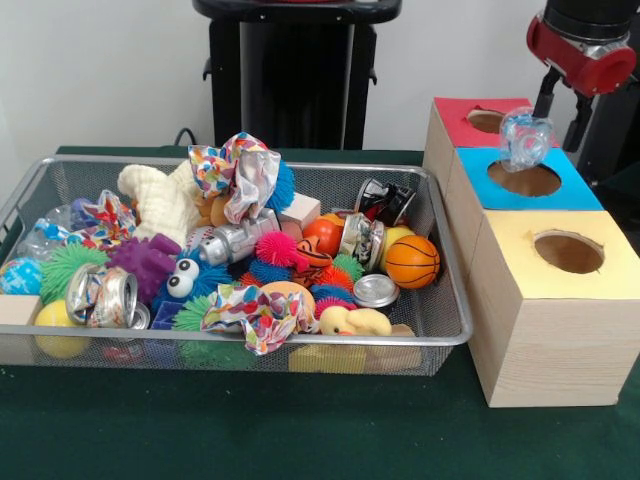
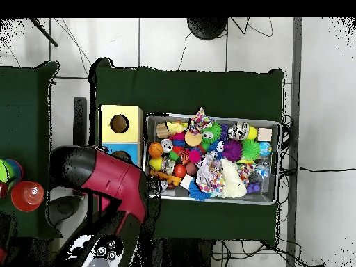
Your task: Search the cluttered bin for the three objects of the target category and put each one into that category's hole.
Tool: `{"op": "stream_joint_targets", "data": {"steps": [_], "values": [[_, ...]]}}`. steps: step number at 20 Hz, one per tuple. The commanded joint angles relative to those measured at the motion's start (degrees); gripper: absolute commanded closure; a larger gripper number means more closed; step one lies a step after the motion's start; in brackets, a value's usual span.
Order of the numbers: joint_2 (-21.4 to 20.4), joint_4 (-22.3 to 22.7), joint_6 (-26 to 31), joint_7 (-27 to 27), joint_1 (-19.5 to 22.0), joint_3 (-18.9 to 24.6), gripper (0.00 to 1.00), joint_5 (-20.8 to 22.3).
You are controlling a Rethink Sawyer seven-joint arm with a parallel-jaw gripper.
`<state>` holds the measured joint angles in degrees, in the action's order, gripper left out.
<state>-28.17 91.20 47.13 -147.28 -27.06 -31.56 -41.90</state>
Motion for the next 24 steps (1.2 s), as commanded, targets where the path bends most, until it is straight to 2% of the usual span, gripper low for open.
{"op": "stream_joint_targets", "data": {"steps": [1, 12, 18, 24], "values": [[2.26, 1.12, -1.75, -9.64, 3.11, 5.96, 0.0, 0.76], [1.79, 1.75, -1.6, -10.73, 3.41, 8.51, 0.0, -0.97], [1.51, 3.24, -4.33, -11.31, 3.65, 11.98, 0.0, -5.05], [1.82, 3.23, -4.99, -11.57, 3.58, 13.14, 0.0, -6.46]]}}
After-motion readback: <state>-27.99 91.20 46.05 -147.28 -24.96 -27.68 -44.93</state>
